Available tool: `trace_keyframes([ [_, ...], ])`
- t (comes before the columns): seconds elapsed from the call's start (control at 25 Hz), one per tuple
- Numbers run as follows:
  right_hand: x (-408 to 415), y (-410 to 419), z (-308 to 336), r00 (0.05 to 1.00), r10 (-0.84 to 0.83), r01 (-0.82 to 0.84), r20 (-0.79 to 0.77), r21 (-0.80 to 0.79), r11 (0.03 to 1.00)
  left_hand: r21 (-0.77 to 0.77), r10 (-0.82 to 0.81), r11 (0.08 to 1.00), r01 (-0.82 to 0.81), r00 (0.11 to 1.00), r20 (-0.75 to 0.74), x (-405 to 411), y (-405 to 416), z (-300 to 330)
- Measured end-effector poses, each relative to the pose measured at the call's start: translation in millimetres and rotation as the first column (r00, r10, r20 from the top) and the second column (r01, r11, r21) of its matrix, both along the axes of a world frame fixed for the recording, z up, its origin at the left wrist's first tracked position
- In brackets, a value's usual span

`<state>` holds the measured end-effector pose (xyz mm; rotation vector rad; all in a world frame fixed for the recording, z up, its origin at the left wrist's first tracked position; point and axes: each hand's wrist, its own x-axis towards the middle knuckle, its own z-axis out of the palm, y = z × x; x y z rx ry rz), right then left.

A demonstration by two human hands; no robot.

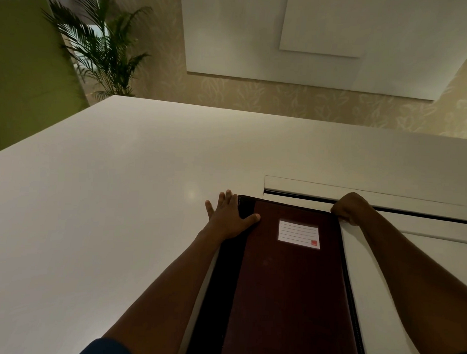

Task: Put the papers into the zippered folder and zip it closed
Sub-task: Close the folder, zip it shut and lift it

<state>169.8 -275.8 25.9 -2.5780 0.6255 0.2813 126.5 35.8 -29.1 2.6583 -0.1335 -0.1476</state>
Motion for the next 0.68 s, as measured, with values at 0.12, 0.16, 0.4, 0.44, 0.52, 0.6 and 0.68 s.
trace_keyframes([
  [0.12, 2, 14, 3, 0.995, -0.067, 0.072, 0.075, -0.066, 0.995, -0.007, -0.006, 1.0, 0.006, 1.0, 0.0, 1, 0, 1],
  [0.16, 4, 20, 5, 0.993, -0.071, 0.078, 0.091, -0.075, 0.994, -0.009, -0.007, 1.0, 0.007, 1.0, 0.002, 1, 0, 0],
  [0.4, 26, 60, 3, 0.998, 0.029, -0.019, 0.062, -0.161, 0.987, -0.024, 0.001, 1.0, 0.0, 1.0, 0.025, 0, 0, -2],
  [0.44, 29, 68, 2, 0.997, 0.044, -0.034, 0.063, -0.14, 0.989, -0.023, 0.001, 1.0, 0.0, 1.0, 0.03, 0, 0, -3],
  [0.52, 35, 83, -2, 0.996, 0.065, -0.056, 0.066, -0.136, 0.989, -0.022, 0.001, 1.0, 0.0, 0.999, 0.034, 0, 0, -4],
  [0.6, 39, 97, -7, 0.992, 0.089, -0.073, 0.095, -0.158, 0.985, -0.025, 0.002, 1.0, -0.001, 0.999, 0.033, 0, 0, -5],
  [0.68, 42, 110, -10, 0.985, 0.114, -0.096, 0.128, -0.139, 0.986, -0.029, 0.003, 1.0, -0.002, 0.999, 0.034, 1, 0, -6],
])
